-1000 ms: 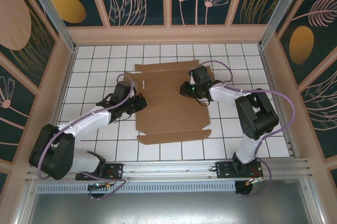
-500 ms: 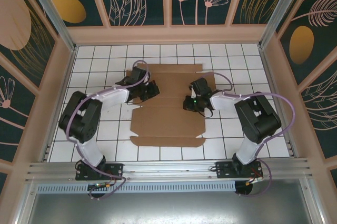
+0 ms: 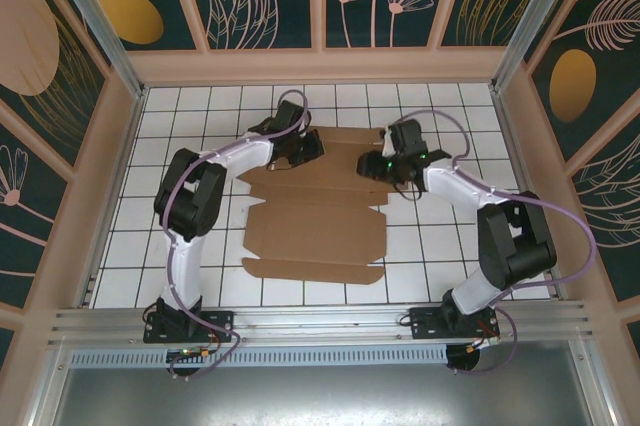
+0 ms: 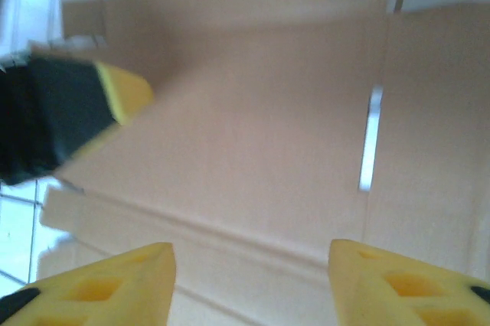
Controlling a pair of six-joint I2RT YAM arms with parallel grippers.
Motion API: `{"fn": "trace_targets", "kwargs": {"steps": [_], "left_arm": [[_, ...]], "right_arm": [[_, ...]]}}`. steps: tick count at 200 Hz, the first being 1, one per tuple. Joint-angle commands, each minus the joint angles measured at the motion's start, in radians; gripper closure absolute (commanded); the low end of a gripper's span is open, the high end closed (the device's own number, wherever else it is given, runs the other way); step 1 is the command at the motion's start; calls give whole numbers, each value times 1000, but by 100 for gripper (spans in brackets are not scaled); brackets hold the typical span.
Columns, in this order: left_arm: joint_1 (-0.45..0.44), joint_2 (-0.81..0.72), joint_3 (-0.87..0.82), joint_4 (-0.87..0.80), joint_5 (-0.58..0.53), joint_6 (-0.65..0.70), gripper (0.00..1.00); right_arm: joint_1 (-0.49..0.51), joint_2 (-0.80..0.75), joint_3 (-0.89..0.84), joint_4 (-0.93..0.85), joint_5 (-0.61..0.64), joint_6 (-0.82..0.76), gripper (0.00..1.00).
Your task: Fold the paper box
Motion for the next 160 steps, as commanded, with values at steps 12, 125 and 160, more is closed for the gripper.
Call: {"fn": "trace_targets", "kwargs": {"steps": [12, 125, 160], "left_arm": [[4, 115, 112, -132, -49, 51, 100], [3, 192, 70, -128, -101, 99, 100], [4, 194, 67, -122, -85, 107, 100]], "right_arm": [[-77, 96, 165, -47, 76, 1, 32], [-182, 525, 500, -144, -4, -64, 21], [-186, 584, 526, -98, -87, -50, 22]]}}
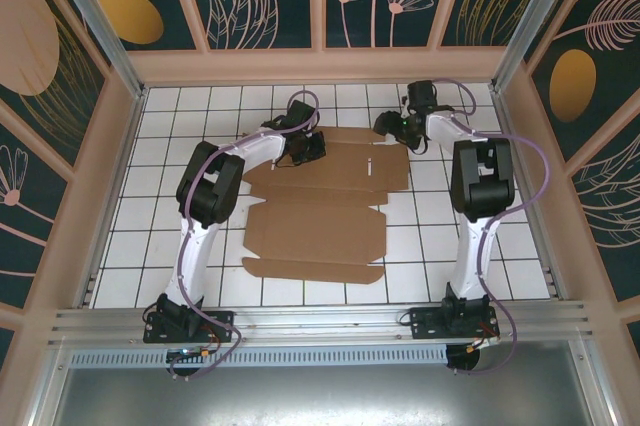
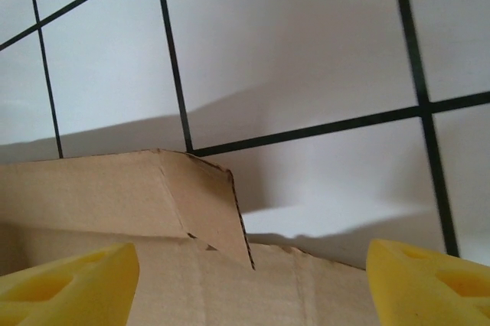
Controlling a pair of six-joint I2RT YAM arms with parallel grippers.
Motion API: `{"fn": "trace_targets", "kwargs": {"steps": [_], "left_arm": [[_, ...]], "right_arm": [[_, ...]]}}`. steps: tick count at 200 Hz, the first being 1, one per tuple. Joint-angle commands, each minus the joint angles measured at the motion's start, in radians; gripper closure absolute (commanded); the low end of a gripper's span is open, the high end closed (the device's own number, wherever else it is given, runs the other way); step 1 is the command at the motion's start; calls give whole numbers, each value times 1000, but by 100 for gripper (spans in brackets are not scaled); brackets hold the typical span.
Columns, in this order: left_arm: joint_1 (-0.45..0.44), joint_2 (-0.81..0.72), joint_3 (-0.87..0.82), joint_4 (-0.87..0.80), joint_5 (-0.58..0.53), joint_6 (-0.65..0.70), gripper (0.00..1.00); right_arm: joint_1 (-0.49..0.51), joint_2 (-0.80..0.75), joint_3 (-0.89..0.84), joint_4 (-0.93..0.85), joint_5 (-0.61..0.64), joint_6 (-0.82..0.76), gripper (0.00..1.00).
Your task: Fold the paper box
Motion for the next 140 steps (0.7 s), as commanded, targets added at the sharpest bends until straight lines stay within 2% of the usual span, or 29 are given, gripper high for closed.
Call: {"fn": "trace_targets", "kwargs": {"steps": [1, 61, 94, 140], "left_arm": [[2, 48, -40, -64, -30, 28, 100], [2, 45, -41, -61, -32, 35, 100], [3, 49, -35, -60, -27, 36, 100], [2, 48, -21, -66, -32, 45, 100]], "right_arm": [[-1, 36, 39, 34, -88, 3, 22], [-1, 113, 108, 54, -163, 19, 25], [19, 93, 109, 83, -209, 38, 33], [48, 64, 120, 71, -213, 41, 46]]}}
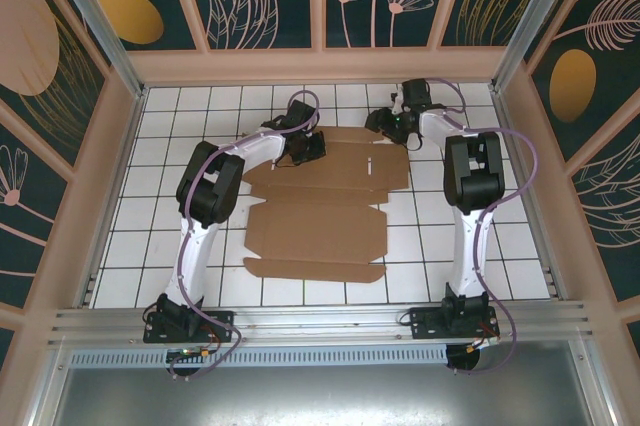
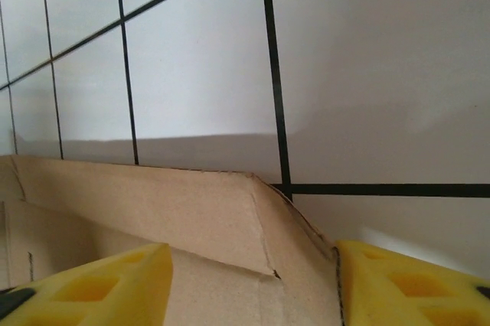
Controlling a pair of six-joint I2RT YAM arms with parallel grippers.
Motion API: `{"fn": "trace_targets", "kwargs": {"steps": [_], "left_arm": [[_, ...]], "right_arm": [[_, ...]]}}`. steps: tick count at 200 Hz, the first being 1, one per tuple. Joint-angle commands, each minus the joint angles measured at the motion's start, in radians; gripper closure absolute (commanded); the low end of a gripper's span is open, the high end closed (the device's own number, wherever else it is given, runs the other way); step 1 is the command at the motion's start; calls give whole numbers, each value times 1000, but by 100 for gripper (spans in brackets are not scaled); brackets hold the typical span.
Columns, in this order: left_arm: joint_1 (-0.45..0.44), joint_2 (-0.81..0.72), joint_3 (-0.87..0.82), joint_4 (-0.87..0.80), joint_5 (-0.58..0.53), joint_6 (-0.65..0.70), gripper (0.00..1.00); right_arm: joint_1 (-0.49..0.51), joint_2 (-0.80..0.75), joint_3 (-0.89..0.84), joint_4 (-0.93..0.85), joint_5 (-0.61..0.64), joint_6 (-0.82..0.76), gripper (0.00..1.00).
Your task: Fold the paper box
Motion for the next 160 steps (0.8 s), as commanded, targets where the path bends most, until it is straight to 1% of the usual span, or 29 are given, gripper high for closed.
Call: {"fn": "trace_targets", "kwargs": {"steps": [1, 29, 51, 86, 107, 135, 160], "left_arm": [[1, 48, -20, -70, -32, 28, 100], [0, 47, -16, -71, -28, 31, 100], [1, 47, -16, -71, -21, 31, 100], [1, 42, -23, -68, -22, 33, 100], [1, 43, -27, -68, -21, 33, 100], [1, 45, -25, -67, -16, 32, 100], [0, 42, -22, -68, -15, 30, 100]], "right_arm": [[33, -32, 34, 8, -43, 11, 46], [53, -23, 50, 6, -57, 13, 47], [67, 3, 85, -2, -73, 13, 44], [85, 87, 182, -56, -86, 5, 38], [93, 127, 224, -81, -63, 10, 35], [84, 175, 252, -111, -27, 13, 34], [85, 168, 253, -120, -36, 1, 34]]}}
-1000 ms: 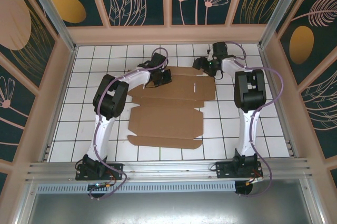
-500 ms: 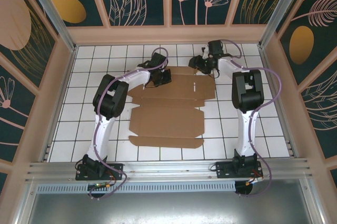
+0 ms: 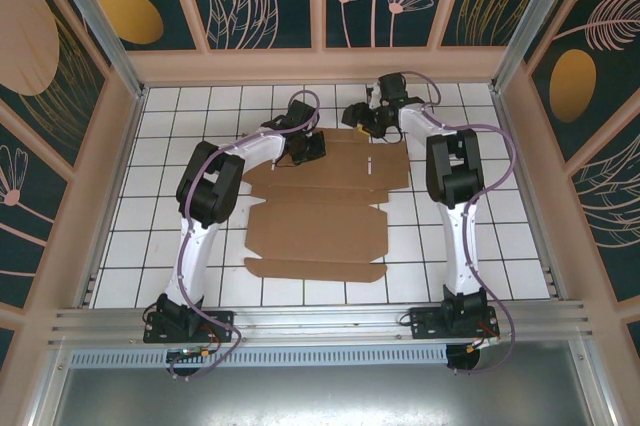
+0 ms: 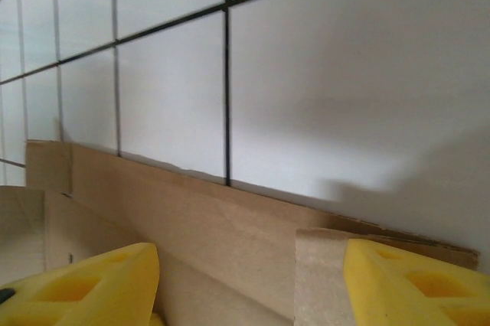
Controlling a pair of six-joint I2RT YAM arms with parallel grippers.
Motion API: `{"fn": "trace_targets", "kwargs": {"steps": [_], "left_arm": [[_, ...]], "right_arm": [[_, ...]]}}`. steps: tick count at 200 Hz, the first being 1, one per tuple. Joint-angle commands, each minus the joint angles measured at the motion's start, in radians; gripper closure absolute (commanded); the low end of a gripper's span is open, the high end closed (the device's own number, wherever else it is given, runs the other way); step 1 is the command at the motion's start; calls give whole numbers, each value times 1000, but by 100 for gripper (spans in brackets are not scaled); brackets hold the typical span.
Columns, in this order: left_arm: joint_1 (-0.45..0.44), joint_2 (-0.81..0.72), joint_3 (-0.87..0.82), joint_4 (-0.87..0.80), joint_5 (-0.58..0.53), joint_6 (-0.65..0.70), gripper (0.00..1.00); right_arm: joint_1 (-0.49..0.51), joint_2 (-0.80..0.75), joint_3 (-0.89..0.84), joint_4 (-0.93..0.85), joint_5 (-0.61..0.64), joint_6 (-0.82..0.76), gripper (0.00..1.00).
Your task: Fold the paper box
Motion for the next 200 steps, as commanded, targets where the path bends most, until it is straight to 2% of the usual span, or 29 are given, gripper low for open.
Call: {"fn": "trace_targets", "kwargs": {"steps": [1, 24, 53, 81, 106, 143, 170, 200], "left_arm": [[1, 42, -23, -71, -16, 16, 100], [4, 41, -26, -69, -8, 6, 100], [17, 39, -46, -43, 27, -33, 100], [23, 34, -56, -33, 38, -59, 100], [24, 30, -73, -14, 59, -86, 100], [24, 31, -81, -6, 73, -99, 100], [27, 29, -80, -5, 80, -105, 100], [30, 22, -83, -3, 83, -105, 100]], "right_arm": [[0, 10, 28, -67, 16, -12, 34], [2, -89, -16, -63, 67, -29, 34], [-2, -246, -114, -95, 210, -22, 30], [1, -454, -339, -56, 309, -6, 30], [4, -608, -576, -7, 268, 30, 33], [35, -735, -862, 54, 241, 44, 34], [51, -768, -986, 111, 239, 66, 32], [63, -755, -1028, 140, 215, 83, 31]]}}
